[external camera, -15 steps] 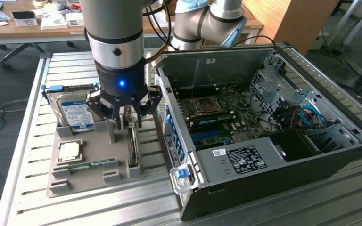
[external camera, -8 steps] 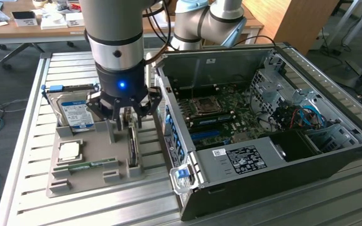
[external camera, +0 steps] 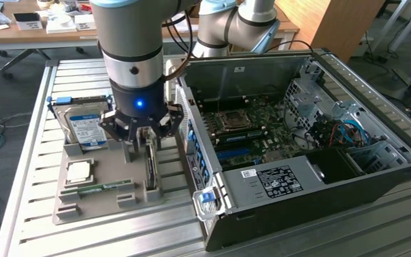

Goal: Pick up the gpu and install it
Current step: 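Pick up the gpu and move the gpu toward the slot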

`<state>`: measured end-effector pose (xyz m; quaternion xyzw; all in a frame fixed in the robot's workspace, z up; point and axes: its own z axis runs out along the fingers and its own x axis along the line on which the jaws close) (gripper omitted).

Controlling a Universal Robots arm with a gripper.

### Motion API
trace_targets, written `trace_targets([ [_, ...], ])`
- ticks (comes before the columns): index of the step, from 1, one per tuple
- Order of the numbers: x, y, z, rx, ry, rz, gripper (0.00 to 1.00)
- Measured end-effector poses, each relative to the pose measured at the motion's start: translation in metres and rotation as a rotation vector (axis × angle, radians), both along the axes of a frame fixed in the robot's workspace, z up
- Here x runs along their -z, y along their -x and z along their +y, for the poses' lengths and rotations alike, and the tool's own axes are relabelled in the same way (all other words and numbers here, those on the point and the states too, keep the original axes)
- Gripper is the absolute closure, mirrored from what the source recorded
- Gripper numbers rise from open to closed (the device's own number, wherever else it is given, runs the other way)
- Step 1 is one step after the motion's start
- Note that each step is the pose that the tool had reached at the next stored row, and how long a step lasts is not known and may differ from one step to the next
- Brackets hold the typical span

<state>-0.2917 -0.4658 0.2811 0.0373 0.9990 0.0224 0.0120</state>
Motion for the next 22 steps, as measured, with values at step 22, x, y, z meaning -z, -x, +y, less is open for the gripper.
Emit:
trace_targets([
  [22,0.017,-0.002,0.0,0.0,-0.0001,0.0,0.51],
])
